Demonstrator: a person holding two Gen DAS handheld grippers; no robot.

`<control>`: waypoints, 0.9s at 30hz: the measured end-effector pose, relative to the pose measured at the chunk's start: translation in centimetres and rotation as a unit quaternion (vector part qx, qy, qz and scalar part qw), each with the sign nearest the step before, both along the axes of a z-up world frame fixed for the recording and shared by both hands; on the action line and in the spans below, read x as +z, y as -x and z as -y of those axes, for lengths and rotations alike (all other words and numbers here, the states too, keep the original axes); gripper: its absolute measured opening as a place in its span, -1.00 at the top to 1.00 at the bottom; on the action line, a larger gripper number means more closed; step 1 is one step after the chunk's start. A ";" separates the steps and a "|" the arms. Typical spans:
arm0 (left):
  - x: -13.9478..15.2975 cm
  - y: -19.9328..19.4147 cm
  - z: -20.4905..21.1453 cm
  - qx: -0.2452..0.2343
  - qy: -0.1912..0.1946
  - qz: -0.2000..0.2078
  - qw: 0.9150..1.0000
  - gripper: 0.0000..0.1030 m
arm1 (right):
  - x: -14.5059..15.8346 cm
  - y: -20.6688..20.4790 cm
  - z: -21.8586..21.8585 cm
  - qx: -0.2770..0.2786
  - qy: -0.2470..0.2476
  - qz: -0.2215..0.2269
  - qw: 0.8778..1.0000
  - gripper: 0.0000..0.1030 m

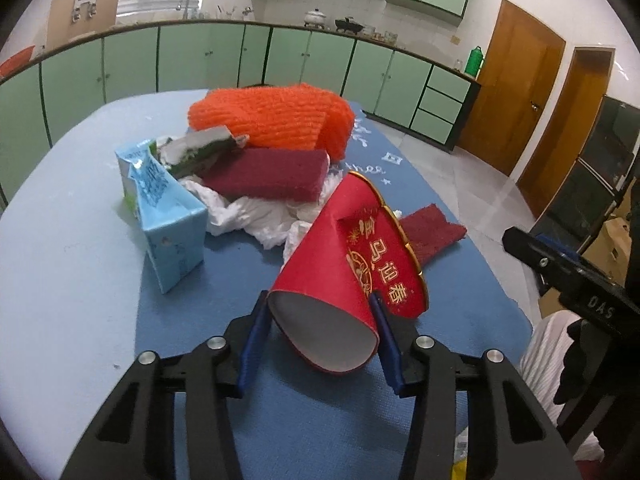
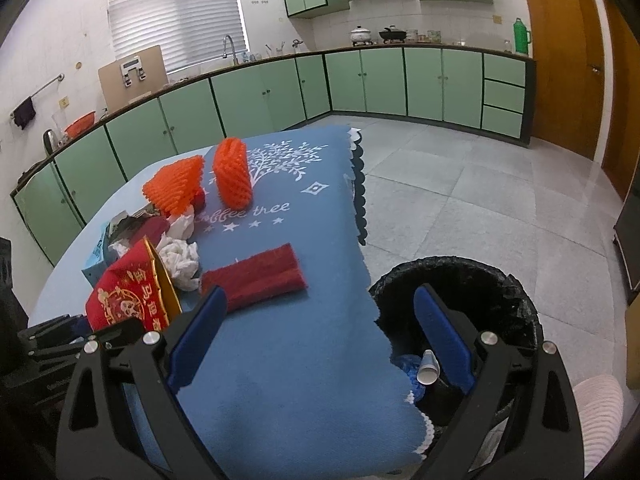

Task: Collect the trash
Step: 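Grasp the red paper cup with the left tool, then grasp the red cloth with the right tool while the left tool holds the red cup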

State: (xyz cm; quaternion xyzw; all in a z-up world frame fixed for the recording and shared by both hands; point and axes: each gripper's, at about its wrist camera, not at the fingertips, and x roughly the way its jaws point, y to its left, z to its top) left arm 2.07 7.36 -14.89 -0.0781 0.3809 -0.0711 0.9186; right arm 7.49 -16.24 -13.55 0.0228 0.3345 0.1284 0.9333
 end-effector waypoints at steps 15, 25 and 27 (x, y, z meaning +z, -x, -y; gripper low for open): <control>2.3 1.1 -1.7 0.052 -0.029 0.058 0.997 0.07 | -0.9 -1.5 -4.1 0.054 0.000 -0.007 0.999 -0.79; 2.2 0.5 -2.4 0.063 -0.034 0.057 0.996 0.07 | -3.0 -3.0 -6.0 0.076 0.039 -0.042 0.995 -0.79; 2.1 0.3 -2.5 0.064 -0.034 0.057 0.996 0.07 | -3.2 -3.3 -6.2 0.077 0.046 -0.044 0.995 -0.79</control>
